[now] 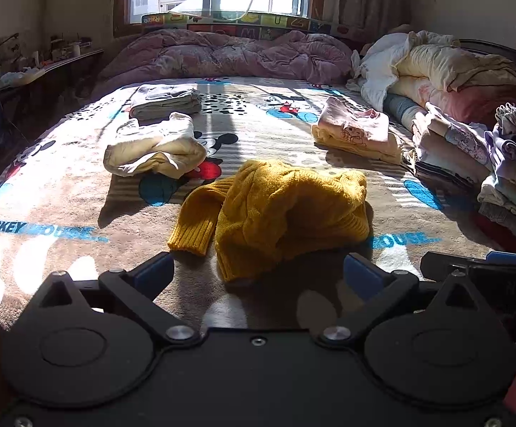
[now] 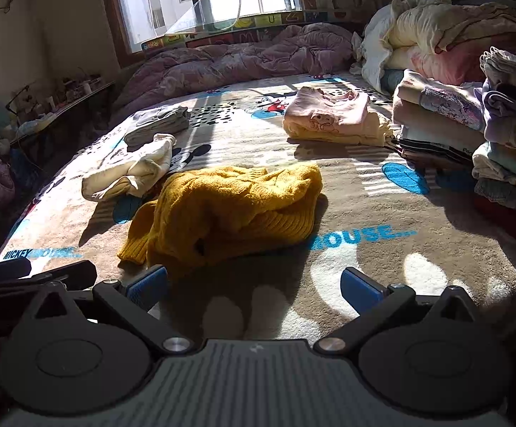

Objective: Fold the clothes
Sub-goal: 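Move both grippers toward the crumpled yellow knit sweater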

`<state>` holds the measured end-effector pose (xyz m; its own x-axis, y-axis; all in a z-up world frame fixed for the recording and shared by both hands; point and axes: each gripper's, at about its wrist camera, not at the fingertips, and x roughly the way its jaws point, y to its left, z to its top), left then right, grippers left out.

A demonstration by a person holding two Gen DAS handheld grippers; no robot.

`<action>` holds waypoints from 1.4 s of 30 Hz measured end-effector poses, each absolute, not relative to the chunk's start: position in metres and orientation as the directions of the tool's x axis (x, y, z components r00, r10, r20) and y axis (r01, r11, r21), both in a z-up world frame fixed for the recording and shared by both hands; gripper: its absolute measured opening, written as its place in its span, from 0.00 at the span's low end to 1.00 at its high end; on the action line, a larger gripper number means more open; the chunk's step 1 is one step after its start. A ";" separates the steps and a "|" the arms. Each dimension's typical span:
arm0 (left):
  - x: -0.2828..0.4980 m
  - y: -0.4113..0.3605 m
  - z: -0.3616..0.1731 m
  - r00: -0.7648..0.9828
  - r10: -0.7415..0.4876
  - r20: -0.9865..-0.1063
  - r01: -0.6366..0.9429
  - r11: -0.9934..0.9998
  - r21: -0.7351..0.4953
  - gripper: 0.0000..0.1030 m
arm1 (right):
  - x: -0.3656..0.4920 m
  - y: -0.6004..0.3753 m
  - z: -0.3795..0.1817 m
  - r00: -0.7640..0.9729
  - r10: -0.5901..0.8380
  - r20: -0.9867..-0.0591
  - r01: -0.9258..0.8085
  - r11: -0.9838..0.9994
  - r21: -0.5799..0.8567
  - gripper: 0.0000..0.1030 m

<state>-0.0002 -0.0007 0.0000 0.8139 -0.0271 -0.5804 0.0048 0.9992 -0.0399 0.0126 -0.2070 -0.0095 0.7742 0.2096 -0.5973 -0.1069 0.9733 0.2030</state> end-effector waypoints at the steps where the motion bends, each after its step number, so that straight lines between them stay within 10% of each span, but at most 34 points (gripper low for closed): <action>1: 0.000 -0.001 0.000 0.813 -0.027 -0.581 0.009 0.999 -0.033 1.00 | 0.013 -0.208 -0.010 0.772 0.211 -0.599 -0.108 0.973 0.205 0.99; 42: 0.041 0.004 -0.013 0.775 -0.012 -0.632 -0.025 0.998 -0.049 1.00 | 0.063 -0.199 -0.017 0.730 0.204 -0.652 -0.131 0.978 0.160 0.99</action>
<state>0.0415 0.0041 -0.0130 0.7747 -0.0120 -0.6322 -0.0247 0.9985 -0.0492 0.0627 -0.1986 -0.0170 0.7304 0.2040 -0.6519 -0.1308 0.9785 0.1596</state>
